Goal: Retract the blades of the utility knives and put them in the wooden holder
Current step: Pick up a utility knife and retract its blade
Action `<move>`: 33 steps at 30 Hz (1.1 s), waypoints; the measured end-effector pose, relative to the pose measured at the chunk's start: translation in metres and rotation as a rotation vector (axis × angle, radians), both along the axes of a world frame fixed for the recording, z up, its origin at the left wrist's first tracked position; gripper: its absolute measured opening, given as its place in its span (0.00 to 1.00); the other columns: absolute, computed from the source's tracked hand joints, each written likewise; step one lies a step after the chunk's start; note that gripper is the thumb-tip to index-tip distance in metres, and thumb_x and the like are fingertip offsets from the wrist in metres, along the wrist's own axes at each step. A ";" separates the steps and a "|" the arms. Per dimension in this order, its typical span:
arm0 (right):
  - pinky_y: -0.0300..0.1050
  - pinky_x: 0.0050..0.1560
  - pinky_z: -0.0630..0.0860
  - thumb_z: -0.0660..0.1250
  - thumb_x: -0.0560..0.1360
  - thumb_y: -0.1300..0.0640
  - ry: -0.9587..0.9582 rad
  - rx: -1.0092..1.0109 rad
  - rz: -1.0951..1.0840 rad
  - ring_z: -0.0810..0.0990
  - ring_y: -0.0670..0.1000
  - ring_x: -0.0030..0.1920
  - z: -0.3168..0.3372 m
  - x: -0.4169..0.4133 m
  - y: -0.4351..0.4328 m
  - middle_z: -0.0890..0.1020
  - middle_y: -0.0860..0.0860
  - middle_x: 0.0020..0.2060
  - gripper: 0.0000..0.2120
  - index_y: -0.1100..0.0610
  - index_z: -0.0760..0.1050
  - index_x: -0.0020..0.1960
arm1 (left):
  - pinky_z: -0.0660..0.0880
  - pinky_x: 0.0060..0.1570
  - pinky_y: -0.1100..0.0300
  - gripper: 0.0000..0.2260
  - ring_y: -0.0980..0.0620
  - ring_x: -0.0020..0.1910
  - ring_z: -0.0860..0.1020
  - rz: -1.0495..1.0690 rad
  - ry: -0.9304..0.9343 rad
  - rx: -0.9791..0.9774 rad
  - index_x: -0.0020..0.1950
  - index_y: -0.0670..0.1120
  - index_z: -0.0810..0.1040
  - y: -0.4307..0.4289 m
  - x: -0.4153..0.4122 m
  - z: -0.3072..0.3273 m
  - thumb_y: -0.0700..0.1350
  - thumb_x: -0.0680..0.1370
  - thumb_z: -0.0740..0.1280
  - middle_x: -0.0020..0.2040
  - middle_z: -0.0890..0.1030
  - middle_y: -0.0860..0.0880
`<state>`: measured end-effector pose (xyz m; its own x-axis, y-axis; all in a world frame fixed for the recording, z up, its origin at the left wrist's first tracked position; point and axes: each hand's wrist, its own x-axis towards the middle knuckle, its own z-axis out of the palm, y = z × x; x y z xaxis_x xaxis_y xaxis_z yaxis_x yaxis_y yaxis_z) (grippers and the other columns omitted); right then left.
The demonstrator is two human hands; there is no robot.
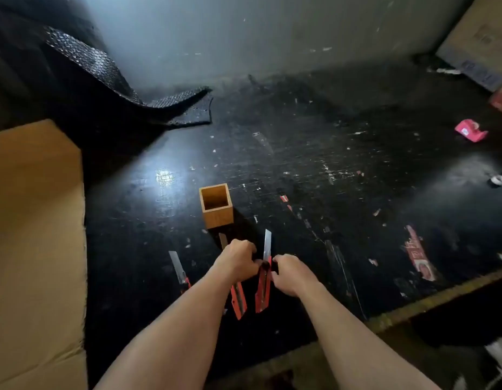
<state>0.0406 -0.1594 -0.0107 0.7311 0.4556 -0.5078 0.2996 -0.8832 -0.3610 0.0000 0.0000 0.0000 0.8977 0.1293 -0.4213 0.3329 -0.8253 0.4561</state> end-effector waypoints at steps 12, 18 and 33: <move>0.44 0.47 0.79 0.67 0.77 0.61 0.124 0.307 -0.421 0.81 0.46 0.45 -0.028 -0.014 -0.008 0.81 0.47 0.44 0.10 0.52 0.78 0.57 | 0.83 0.51 0.59 0.12 0.51 0.52 0.84 0.302 0.054 -0.243 0.61 0.43 0.84 -0.033 -0.002 -0.034 0.37 0.78 0.71 0.54 0.86 0.46; 0.50 0.49 0.83 0.69 0.76 0.62 0.203 0.481 -0.608 0.84 0.45 0.43 -0.025 -0.004 -0.016 0.85 0.47 0.43 0.11 0.47 0.77 0.52 | 0.83 0.52 0.60 0.13 0.55 0.50 0.84 0.454 0.002 -0.416 0.61 0.44 0.84 -0.034 0.005 -0.028 0.35 0.77 0.72 0.51 0.86 0.48; 0.44 0.42 0.83 0.70 0.75 0.65 0.085 0.850 -0.382 0.86 0.46 0.40 0.111 0.072 0.064 0.86 0.53 0.44 0.09 0.55 0.78 0.52 | 0.85 0.47 0.37 0.13 0.39 0.45 0.88 0.648 -0.337 -0.728 0.52 0.47 0.87 0.048 0.050 0.100 0.33 0.72 0.72 0.46 0.89 0.42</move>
